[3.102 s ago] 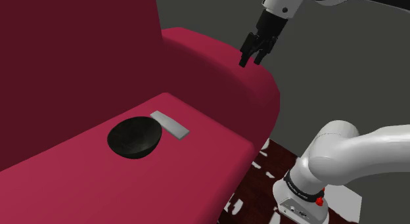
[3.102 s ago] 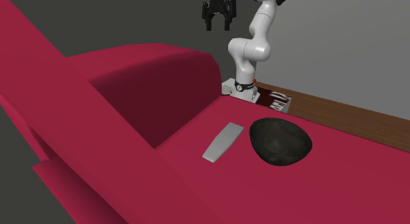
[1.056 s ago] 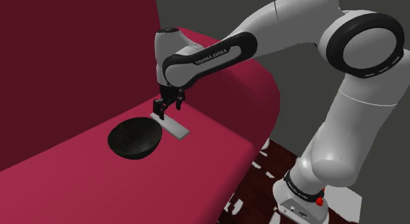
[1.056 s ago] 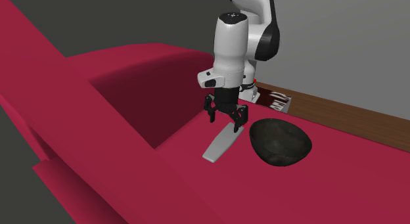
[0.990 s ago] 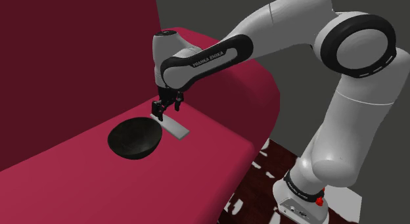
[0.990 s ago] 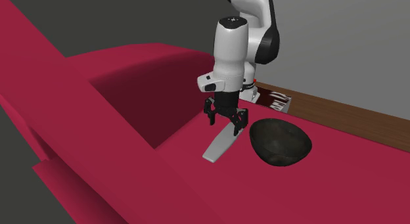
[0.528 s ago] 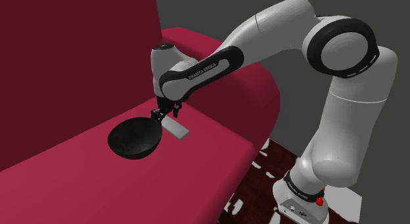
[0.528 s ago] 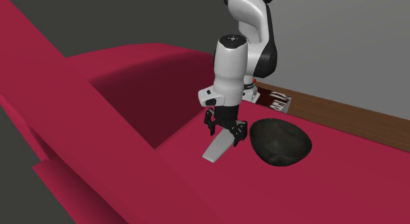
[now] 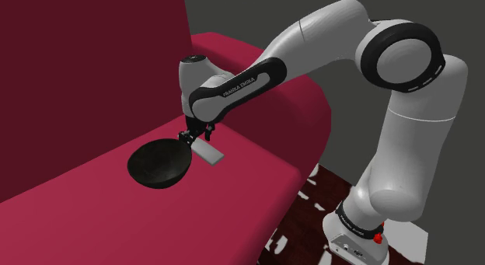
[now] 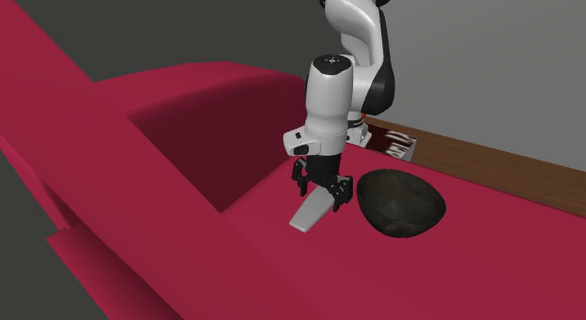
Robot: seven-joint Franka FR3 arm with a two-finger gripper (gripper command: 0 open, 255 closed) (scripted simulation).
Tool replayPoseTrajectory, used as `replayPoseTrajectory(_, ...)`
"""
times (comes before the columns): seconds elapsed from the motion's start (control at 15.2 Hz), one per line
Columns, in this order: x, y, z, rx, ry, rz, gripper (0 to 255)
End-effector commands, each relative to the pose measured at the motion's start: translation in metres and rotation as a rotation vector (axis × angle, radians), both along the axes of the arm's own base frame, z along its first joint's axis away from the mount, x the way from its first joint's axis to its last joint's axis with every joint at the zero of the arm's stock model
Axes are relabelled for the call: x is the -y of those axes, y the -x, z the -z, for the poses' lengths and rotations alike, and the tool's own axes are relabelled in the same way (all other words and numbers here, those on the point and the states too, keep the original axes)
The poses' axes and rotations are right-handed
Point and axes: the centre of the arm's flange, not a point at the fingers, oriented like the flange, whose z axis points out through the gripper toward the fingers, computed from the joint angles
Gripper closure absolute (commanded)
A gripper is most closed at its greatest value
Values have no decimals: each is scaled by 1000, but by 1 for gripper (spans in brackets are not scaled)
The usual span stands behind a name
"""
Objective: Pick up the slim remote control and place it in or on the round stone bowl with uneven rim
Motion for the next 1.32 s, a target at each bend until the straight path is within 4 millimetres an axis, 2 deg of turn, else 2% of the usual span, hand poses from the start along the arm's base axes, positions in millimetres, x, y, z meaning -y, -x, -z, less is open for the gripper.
replayPoseTrajectory(0.0, 0, 0, 0, 0, 0, 0, 255)
replayPoseTrajectory(0.59, 0, 0, 0, 0, 0, 0, 255)
replayPoseTrajectory(1.25, 0, 0, -53, 0, 0, 0, 255)
